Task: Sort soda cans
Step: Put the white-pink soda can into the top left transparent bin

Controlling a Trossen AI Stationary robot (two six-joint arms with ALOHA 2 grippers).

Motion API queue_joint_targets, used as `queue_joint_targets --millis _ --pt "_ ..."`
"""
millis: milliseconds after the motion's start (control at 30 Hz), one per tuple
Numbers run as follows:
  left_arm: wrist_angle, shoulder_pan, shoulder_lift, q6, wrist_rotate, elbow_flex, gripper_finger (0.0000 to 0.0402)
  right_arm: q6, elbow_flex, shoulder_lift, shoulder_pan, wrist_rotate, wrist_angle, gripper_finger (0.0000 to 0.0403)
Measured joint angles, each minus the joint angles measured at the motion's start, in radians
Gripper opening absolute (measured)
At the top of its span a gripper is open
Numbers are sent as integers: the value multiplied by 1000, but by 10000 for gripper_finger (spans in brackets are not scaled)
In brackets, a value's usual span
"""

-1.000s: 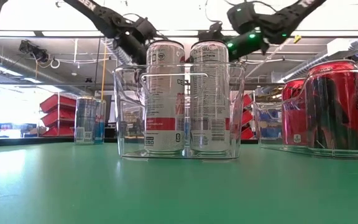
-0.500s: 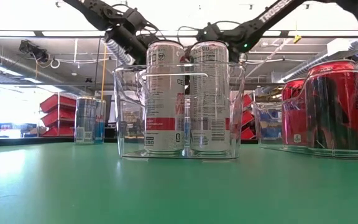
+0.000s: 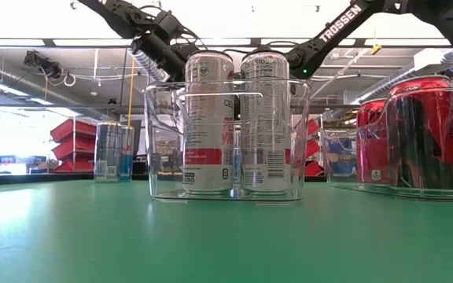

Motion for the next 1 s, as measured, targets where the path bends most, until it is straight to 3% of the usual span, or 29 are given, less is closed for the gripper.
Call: queue_joint_targets --millis 233,467,667,867,1000 --pt "18 16 0 -6 -8 0 252 -16 0 0 -4 -39 12 221" --pt "19 20 -42 -6 -13 -1 252 1 -2 -17 -4 -41 23 221" --pt "33 24 -134 -2 -21 -1 252 6 43 -120 13 -40 -35 221" --pt "44 24 -205 -1 -22 -1 252 3 49 -281 104 -39 -182 221" --pt "41 24 -226 -3 -22 -1 252 1 49 -369 212 21 -300 221"
